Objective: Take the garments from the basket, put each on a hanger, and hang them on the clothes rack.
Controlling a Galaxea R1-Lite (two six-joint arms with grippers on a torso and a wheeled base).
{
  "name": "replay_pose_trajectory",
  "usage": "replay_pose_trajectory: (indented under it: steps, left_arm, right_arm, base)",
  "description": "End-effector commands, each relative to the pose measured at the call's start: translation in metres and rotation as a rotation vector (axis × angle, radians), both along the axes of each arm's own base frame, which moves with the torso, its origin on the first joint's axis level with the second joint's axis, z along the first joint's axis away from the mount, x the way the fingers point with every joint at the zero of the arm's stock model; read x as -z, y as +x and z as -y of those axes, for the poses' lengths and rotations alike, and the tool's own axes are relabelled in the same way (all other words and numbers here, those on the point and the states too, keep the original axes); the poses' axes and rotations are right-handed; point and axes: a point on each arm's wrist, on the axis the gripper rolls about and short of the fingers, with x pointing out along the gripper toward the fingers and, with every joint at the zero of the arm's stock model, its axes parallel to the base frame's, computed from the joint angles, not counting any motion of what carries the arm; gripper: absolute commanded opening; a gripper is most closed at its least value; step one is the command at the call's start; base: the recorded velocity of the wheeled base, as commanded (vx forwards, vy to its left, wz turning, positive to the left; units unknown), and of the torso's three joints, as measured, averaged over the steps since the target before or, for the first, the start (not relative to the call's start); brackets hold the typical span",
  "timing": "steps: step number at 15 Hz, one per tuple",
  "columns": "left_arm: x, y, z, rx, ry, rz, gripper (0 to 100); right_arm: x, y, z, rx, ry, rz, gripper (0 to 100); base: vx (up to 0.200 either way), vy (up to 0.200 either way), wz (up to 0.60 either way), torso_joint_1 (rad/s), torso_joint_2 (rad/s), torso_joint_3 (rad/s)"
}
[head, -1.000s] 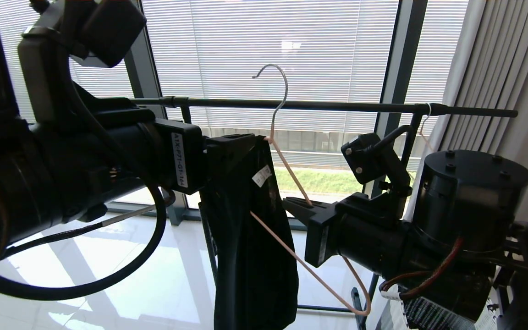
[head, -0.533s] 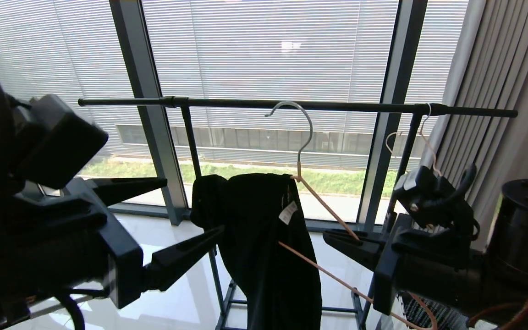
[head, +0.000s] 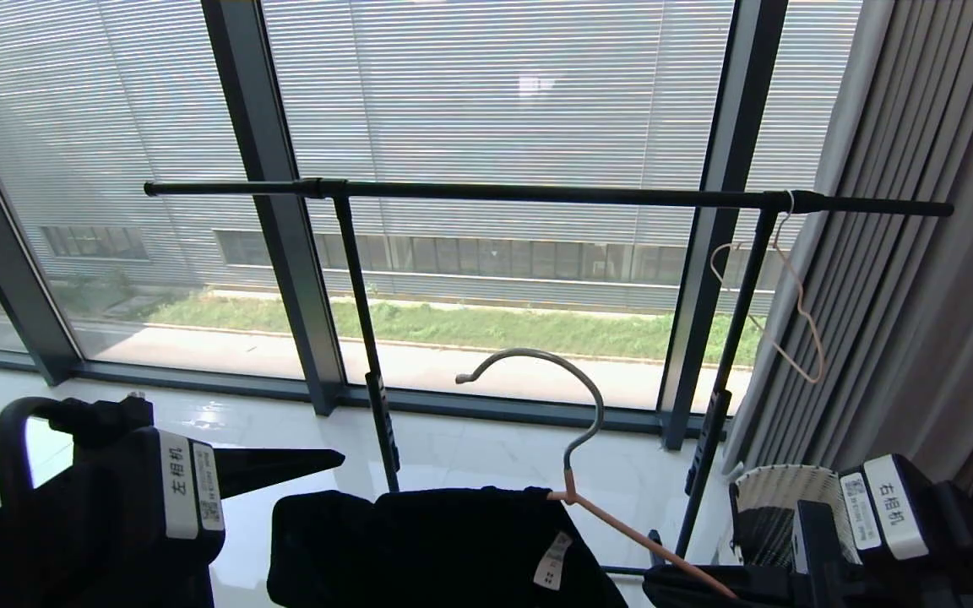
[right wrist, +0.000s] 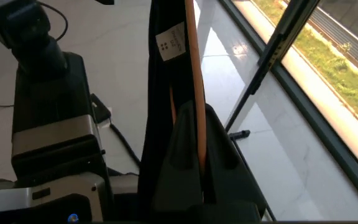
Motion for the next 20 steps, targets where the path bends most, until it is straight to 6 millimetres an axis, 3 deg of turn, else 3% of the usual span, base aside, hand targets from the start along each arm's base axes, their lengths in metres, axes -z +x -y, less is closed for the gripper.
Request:
replay_pose_trajectory:
  steps: [1, 10, 11, 17, 18, 20]
  left_arm:
    - [0.003, 0.005, 0.007, 0.012, 0.004, -0.005, 100]
    - [0.010, 0.000, 0.018, 0.091, 0.019, -0.027, 100]
    - [0.013, -0.002, 0.018, 0.104, 0.028, -0.033, 0]
    - [0.019, -0.002, 0.023, 0.121, 0.053, -0.050, 0]
    - [0.019, -0.002, 0.023, 0.121, 0.054, -0.053, 0]
    - [0.020, -0.002, 0.022, 0.109, 0.056, -0.053, 0]
  right_arm:
    - [0.000, -0.008, -0.003, -0.046, -0.006, 0.019, 0]
    - [-0.002, -0.021, -0.011, -0.130, -0.008, 0.059, 0]
    - [-0.003, -0.021, -0.011, -0.131, -0.004, 0.063, 0]
    - [-0.002, -0.022, -0.009, -0.122, -0.004, 0.065, 0]
    - [-0.002, -0.021, -0.008, -0.101, -0.010, 0.070, 100]
    - [-0.001, -0.021, -0.008, -0.069, -0.018, 0.073, 100]
  base:
    - [0.000, 0.000, 0.00, 0.000, 0.00, 0.000]
    - [0.000, 0.000, 0.00, 0.000, 0.00, 0.000]
    - [0.000, 0.000, 0.00, 0.000, 0.00, 0.000]
    - [0.000, 0.000, 0.00, 0.000, 0.00, 0.000]
    - [0.000, 0.000, 0.00, 0.000, 0.00, 0.000]
    - [0.000, 0.000, 0.00, 0.000, 0.00, 0.000]
